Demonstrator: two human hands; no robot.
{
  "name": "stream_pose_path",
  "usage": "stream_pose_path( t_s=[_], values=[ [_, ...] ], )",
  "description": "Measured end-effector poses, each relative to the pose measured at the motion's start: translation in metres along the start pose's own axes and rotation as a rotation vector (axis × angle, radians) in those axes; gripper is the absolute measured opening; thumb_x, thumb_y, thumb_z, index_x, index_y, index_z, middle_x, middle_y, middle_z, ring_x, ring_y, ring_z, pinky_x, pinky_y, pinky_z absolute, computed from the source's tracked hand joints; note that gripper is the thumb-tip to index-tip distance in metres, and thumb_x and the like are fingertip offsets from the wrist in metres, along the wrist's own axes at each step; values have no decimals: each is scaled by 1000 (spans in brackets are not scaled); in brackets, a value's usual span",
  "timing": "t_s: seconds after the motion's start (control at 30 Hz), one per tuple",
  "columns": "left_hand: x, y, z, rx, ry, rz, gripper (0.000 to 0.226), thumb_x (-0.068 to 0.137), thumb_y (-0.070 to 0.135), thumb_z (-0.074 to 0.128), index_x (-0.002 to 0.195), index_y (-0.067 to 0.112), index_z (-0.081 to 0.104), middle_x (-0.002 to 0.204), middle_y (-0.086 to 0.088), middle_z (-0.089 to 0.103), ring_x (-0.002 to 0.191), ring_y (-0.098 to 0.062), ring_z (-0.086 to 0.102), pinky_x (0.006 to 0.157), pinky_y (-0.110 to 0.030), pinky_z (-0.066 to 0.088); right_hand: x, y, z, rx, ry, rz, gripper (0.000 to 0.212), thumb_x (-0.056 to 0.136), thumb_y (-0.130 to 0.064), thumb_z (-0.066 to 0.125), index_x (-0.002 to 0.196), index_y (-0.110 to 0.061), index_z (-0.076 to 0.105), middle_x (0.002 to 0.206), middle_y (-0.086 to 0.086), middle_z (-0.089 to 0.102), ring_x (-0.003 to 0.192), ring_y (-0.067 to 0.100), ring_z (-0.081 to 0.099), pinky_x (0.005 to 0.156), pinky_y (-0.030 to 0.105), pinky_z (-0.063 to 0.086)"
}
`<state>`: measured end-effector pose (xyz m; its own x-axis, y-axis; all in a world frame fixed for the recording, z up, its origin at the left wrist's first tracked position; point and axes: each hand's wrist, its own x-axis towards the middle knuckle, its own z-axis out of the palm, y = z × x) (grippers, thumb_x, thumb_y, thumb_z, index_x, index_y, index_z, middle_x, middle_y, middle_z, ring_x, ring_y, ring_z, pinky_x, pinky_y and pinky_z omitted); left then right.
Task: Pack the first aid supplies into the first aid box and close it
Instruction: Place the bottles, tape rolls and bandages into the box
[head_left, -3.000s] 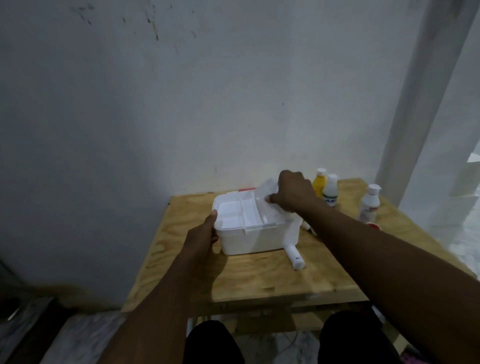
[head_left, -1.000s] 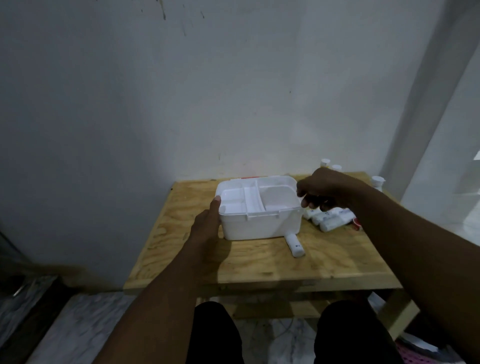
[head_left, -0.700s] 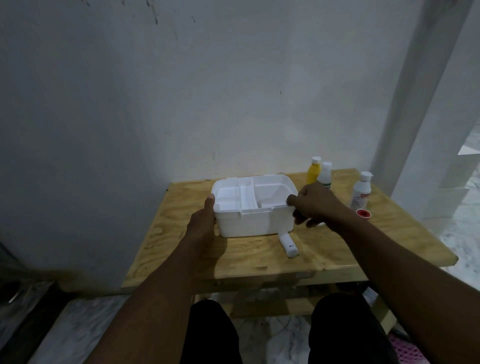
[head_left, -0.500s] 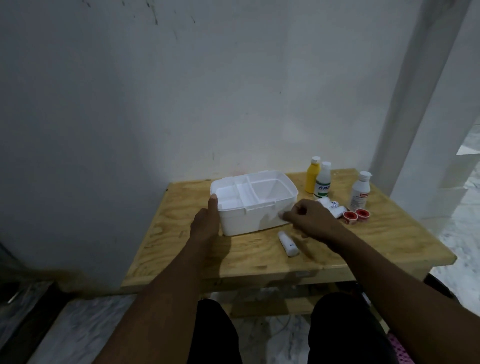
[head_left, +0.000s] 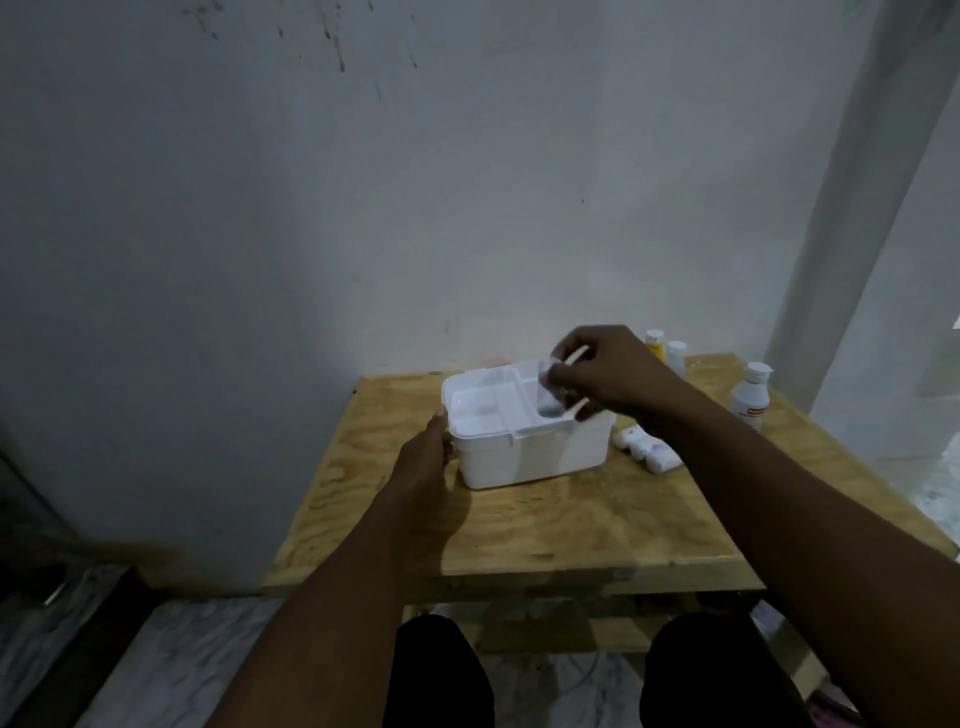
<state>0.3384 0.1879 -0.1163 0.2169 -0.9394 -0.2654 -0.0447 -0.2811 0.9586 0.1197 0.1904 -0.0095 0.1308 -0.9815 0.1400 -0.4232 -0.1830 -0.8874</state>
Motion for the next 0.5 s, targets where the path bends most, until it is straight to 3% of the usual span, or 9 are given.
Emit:
stream_pose_path(
  t_s=[0.07,0.2,0.33,0.5],
  values=[
    [0,-1,0,-2,-12,9,59,104,51,35,139,9,56,136,-12,60,110,-23,59,61,-23,43,12,-11,18,32,67,-6,19,75,-15,77,86,-3,68,75,15,75,65,25,74,61,39,61],
    [-2,-3,3,-24,-40,32,51,107,44,32,128,9,61,114,-9,65,84,-13,59,42,-13,47,33,5,67,-248,111,9,23,69,-32,75,82,-14,69,82,1,71,81,20,68,73,33,54],
    [1,-2,1,18,-23,60,53,106,46,30,132,12,62,125,-10,65,88,-12,61,58,-20,45,35,23,98,-474,156,-41,32,75,-38,67,100,-18,63,101,1,68,95,24,63,83,39,50],
    [-2,-1,1,23,-40,47,53,106,46,29,135,12,58,124,-6,61,105,-21,58,64,-22,45,33,34,110,-616,160,-254,37,83,-41,61,114,-22,57,97,1,73,98,26,63,84,40,39]
  ],
)
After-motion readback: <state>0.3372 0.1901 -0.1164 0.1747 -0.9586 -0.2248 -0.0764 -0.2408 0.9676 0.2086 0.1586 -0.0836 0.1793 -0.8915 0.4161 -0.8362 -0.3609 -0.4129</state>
